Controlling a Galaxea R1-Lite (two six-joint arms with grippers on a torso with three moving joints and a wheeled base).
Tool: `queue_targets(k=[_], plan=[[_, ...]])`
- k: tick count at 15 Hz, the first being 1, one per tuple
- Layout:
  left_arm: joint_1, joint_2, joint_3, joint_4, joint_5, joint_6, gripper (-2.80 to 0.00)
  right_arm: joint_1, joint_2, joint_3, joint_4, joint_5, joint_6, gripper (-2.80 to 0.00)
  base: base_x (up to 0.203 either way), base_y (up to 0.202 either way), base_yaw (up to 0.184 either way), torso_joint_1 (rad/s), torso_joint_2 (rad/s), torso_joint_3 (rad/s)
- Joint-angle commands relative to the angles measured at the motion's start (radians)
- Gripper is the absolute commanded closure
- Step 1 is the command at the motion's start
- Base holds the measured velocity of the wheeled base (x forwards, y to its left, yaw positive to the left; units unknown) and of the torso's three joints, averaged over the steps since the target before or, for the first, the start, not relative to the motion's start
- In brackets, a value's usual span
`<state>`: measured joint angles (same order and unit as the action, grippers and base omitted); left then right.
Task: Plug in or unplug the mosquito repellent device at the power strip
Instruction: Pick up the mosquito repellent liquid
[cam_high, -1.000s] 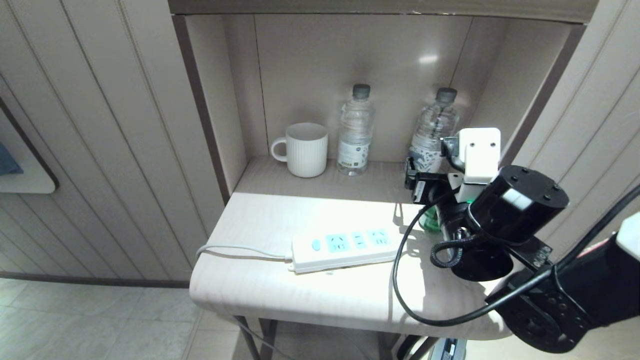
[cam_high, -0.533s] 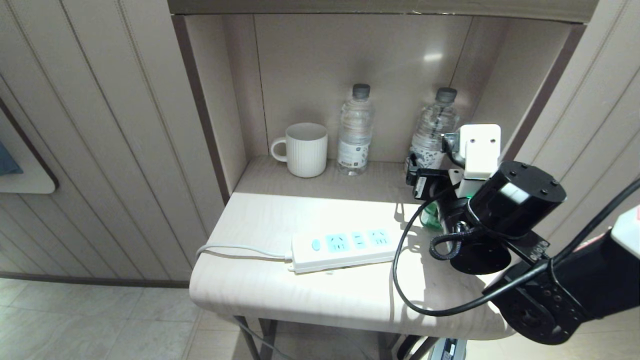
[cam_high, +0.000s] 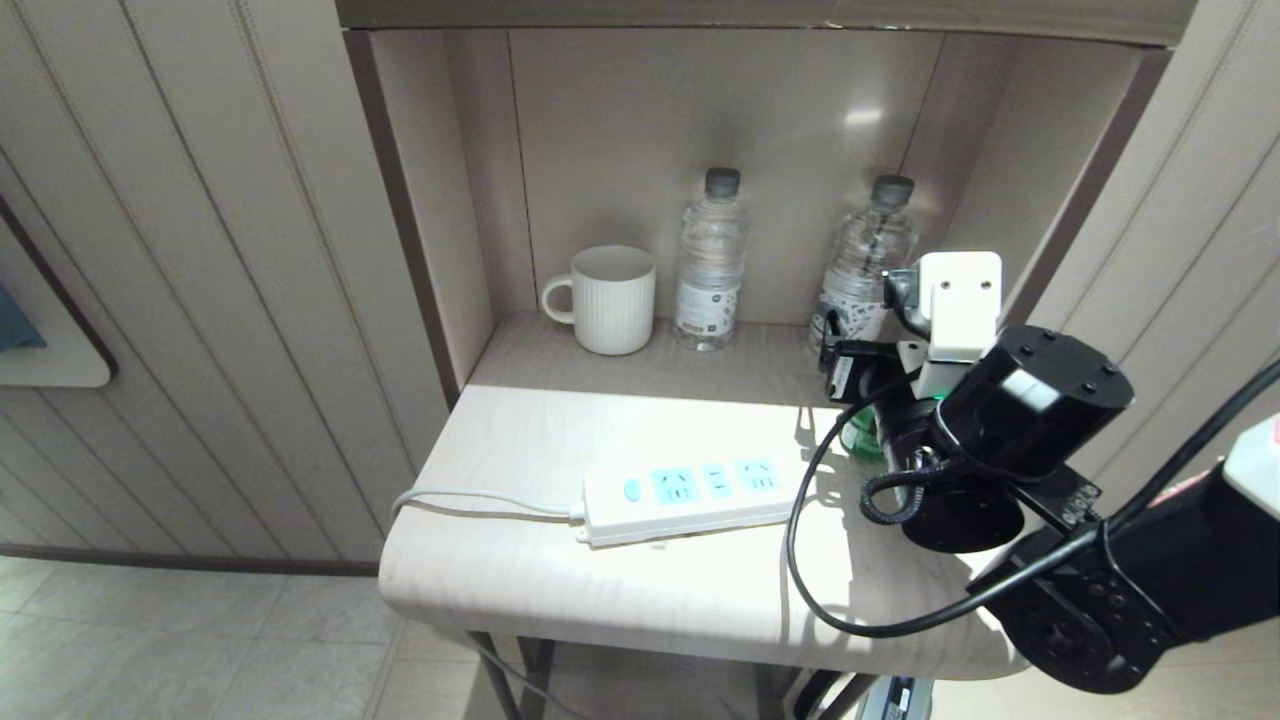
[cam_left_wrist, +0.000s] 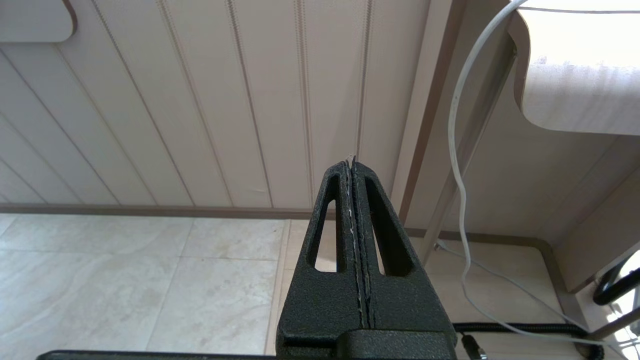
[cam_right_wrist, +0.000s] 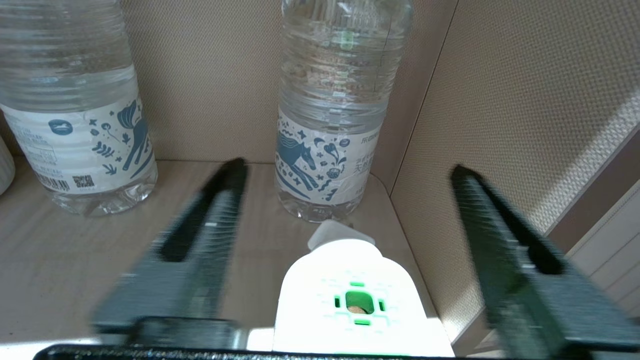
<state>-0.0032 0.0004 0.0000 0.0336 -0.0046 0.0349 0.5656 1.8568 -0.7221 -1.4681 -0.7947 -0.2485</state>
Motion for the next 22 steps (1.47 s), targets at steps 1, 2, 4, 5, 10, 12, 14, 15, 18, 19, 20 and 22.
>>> queue_targets(k=[1, 2, 4, 5, 10, 12, 14, 15, 18, 19, 20, 22], plan=[[0.000, 0.000, 0.000, 0.000, 0.000, 0.000, 0.00, 0.000, 0.001, 0.004, -0.008, -0.005, 0.000, 0.00, 0.000, 0.000, 0.000, 0.000, 0.00, 0.000], [0.000, 0.000, 0.000, 0.000, 0.000, 0.000, 0.00, -0.001, 0.000, 0.008, -0.009, -0.003, 0.000, 0.00, 0.000, 0.000, 0.000, 0.000, 0.00, 0.000], [0.000, 0.000, 0.000, 0.000, 0.000, 0.000, 0.00, -0.001, 0.001, 0.010, -0.017, -0.003, -0.002, 0.00, 0.000, 0.000, 0.000, 0.000, 0.00, 0.000], [0.000, 0.000, 0.000, 0.000, 0.000, 0.000, 0.00, -0.001, 0.001, 0.013, -0.018, -0.003, -0.002, 0.00, 0.000, 0.000, 0.000, 0.000, 0.00, 0.000], [0.000, 0.000, 0.000, 0.000, 0.000, 0.000, 0.00, 0.000, 0.001, 0.017, -0.020, -0.003, 0.000, 0.00, 0.000, 0.000, 0.000, 0.000, 0.00, 0.000], [0.000, 0.000, 0.000, 0.000, 0.000, 0.000, 0.00, 0.000, 0.001, 0.017, -0.020, -0.005, 0.000, 0.00, 0.000, 0.000, 0.000, 0.000, 0.00, 0.000], [0.000, 0.000, 0.000, 0.000, 0.000, 0.000, 0.00, 0.000, 0.002, 0.018, -0.020, -0.005, 0.000, 0.00, 0.000, 0.000, 0.000, 0.000, 0.00, 0.000], [0.000, 0.000, 0.000, 0.000, 0.000, 0.000, 0.00, 0.000, 0.001, 0.018, -0.020, -0.005, 0.000, 0.00, 0.000, 0.000, 0.000, 0.000, 0.00, 0.000], [0.000, 0.000, 0.000, 0.002, 0.000, 0.000, 0.00, 0.004, -0.016, 0.016, -0.017, -0.008, -0.004, 0.00, 0.000, 0.000, 0.000, 0.000, 0.00, 0.000], [0.000, 0.000, 0.000, 0.000, 0.000, 0.000, 0.00, 0.007, -0.030, 0.017, -0.015, -0.008, -0.006, 0.00, 0.000, 0.000, 0.000, 0.000, 0.00, 0.000], [0.000, 0.000, 0.000, 0.002, 0.000, 0.000, 0.00, 0.009, -0.042, 0.018, -0.013, -0.009, -0.007, 0.00, 0.000, 0.000, 0.000, 0.000, 0.00, 0.000], [0.000, 0.000, 0.000, 0.000, 0.000, 0.000, 0.00, 0.014, -0.069, 0.026, -0.008, -0.009, -0.012, 0.00, 0.000, 0.000, 0.000, 0.000, 0.00, 0.000]])
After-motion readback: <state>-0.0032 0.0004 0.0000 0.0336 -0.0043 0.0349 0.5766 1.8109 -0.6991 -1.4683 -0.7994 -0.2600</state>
